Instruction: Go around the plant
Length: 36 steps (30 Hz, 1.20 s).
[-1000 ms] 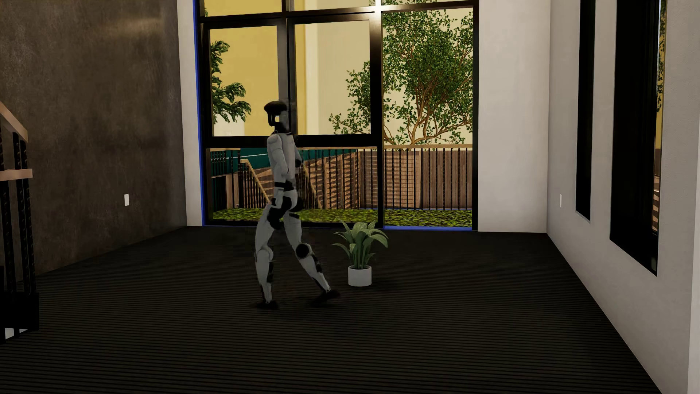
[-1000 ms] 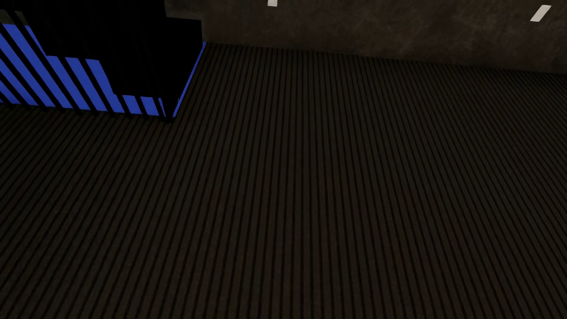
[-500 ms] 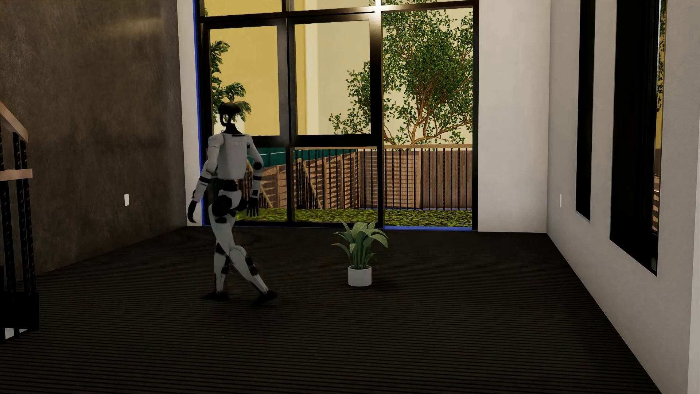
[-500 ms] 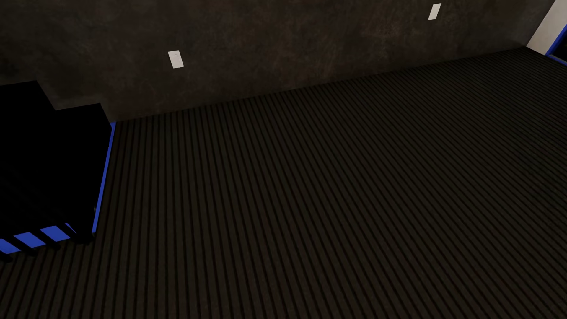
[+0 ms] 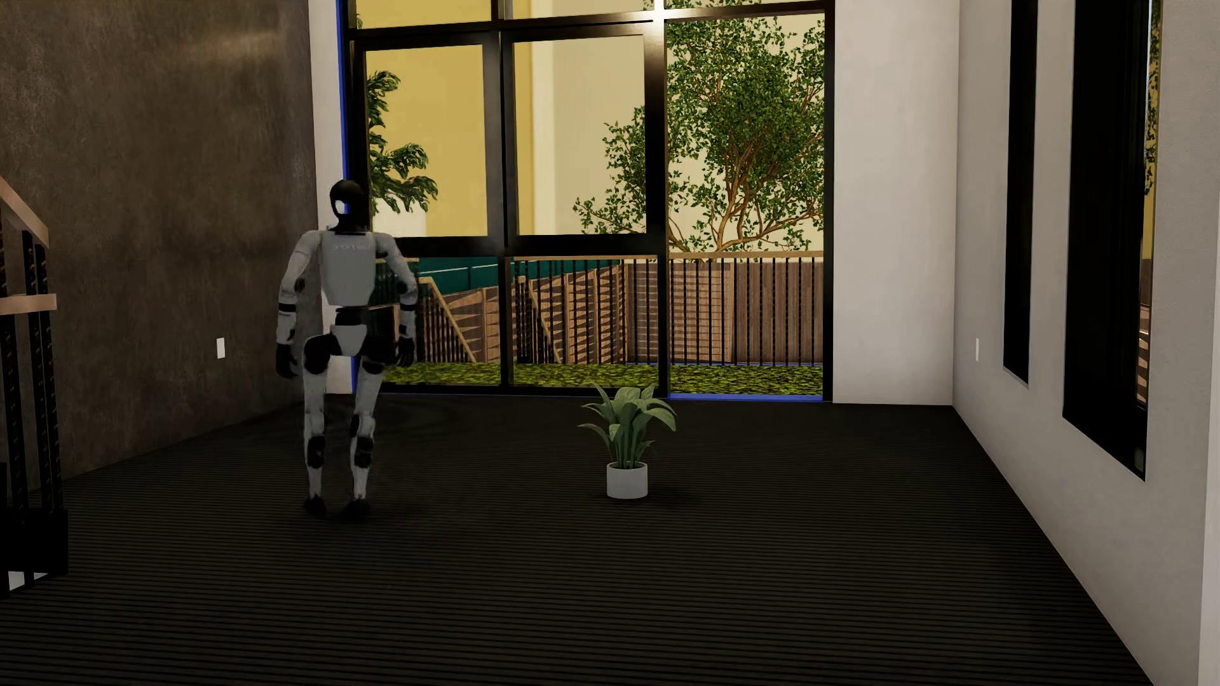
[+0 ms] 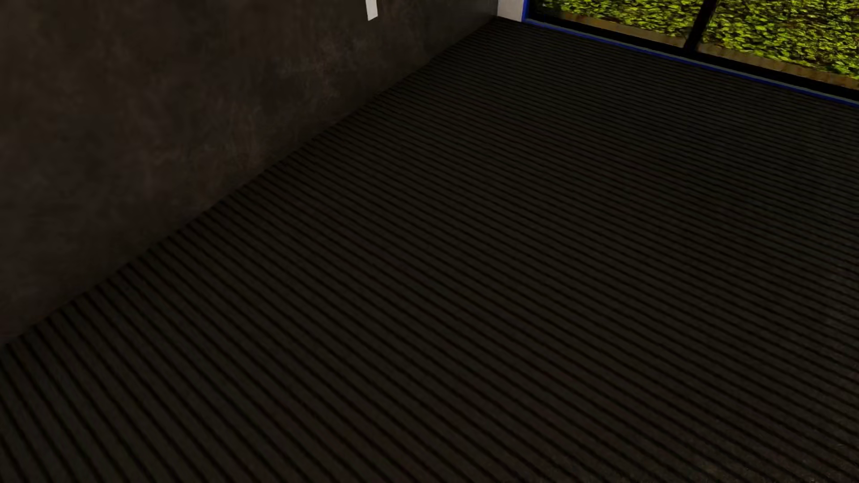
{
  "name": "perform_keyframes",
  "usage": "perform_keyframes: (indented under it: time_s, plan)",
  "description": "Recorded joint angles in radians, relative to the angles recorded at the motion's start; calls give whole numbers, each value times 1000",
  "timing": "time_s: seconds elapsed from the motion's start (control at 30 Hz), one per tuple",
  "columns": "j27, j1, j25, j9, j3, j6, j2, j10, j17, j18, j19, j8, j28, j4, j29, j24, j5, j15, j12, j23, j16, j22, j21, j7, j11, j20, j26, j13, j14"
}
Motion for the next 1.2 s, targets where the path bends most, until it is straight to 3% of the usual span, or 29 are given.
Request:
perform_keyframes:
  time_s: [0.07,0.1,0.2,0.3,0.4,0.47,0.5,0.53,0.6,0.63,0.67,0.7,0.73,0.77,0.83,0.9,0.97,1.03,1.1,1.13,1.17,1.2]
  plan:
    - [0,27,0,-10,-11,10,18,30,-1,0,0,0,0,17,0,0,-18,-25,2,48,12,22,33,0,45,-32,0,8,67]
    - [0,43,0,-20,-16,5,10,58,-3,0,0,0,0,14,0,0,-45,18,1,86,13,32,56,0,85,-43,0,17,56]
    - [0,290,0,44,-11,-4,-68,61,0,0,0,0,0,2,0,0,-110,416,14,190,73,-14,182,0,362,1,0,43,-93]
    - [0,488,0,83,-33,40,-172,-115,-21,0,0,0,0,8,0,0,-93,556,27,146,119,-41,162,0,392,85,0,73,7]
    - [0,620,0,108,-89,62,-246,-170,-17,0,0,0,0,-25,0,0,-56,659,20,98,161,-33,99,0,161,82,0,79,75]
    - [0,661,0,121,-94,62,-255,-171,-9,0,0,0,0,-59,0,0,-7,557,-6,113,167,-25,117,0,-60,81,0,66,450]
    - [0,673,0,124,-98,59,-235,-167,-5,0,0,0,0,-68,0,0,18,385,-26,131,162,-18,140,0,-173,88,0,61,450]
    - [0,687,0,124,-106,58,-203,-167,-4,0,0,0,0,-74,0,0,34,321,-46,153,149,-17,167,0,-273,103,0,61,463]
    - [0,699,0,107,-125,60,-196,-228,-6,0,0,0,0,-80,0,0,23,266,-62,198,110,-62,226,0,-287,175,0,76,321]
    - [0,707,0,97,-124,69,-204,89,-5,0,0,0,0,-65,0,0,32,234,-60,226,88,-98,261,0,-252,208,0,84,-123]
    - [0,707,0,84,-107,82,-221,153,-2,0,0,0,0,-36,0,0,46,376,-56,253,65,-124,308,0,-181,226,0,86,-231]
    - [0,699,0,73,-92,85,-237,248,3,0,0,0,0,1,0,0,57,685,-50,275,47,-136,352,0,-139,225,0,82,-153]
    - [0,660,0,68,-77,72,-216,381,6,0,0,0,0,38,0,0,64,623,-45,274,35,-134,365,0,-104,207,0,78,-54]
    - [0,572,0,65,-69,67,-174,546,4,0,0,0,0,85,0,0,60,480,-55,248,25,-123,331,0,-115,175,0,73,15]
    - [0,346,0,54,-37,69,-102,805,-8,0,0,0,0,132,0,0,58,245,-81,166,4,-111,215,0,-150,131,0,44,-31]
    - [0,151,0,39,19,60,-12,823,-12,0,0,0,0,109,0,0,52,-17,-72,108,-3,-127,116,0,-180,126,0,-9,-126]
    - [0,-12,0,11,59,49,45,608,-14,0,0,0,0,42,0,0,29,-37,-60,46,8,-136,20,0,-243,116,0,-49,-169]
    - [0,-60,0,9,91,36,107,277,-18,0,0,0,0,-21,0,0,8,-60,-58,-5,23,-115,-22,0,-261,108,0,-68,-106]
    - [0,-57,0,5,109,17,160,42,-6,0,0,0,0,-55,0,0,4,-103,-48,9,46,-95,16,0,-235,105,0,-73,-11]
    - [0,-48,0,5,119,5,193,-97,-2,0,0,0,0,-76,0,0,3,-124,-41,33,51,-83,50,0,-222,106,0,-66,-40]
    - [0,-55,0,-1,134,1,221,-95,2,0,0,0,0,-86,0,0,-3,-120,-33,64,51,-66,88,0,-202,112,0,-54,73]
    - [0,-48,0,-9,157,-5,232,-99,9,0,0,0,0,-88,0,0,-14,-27,-25,104,46,-45,132,0,-172,116,0,-38,215]
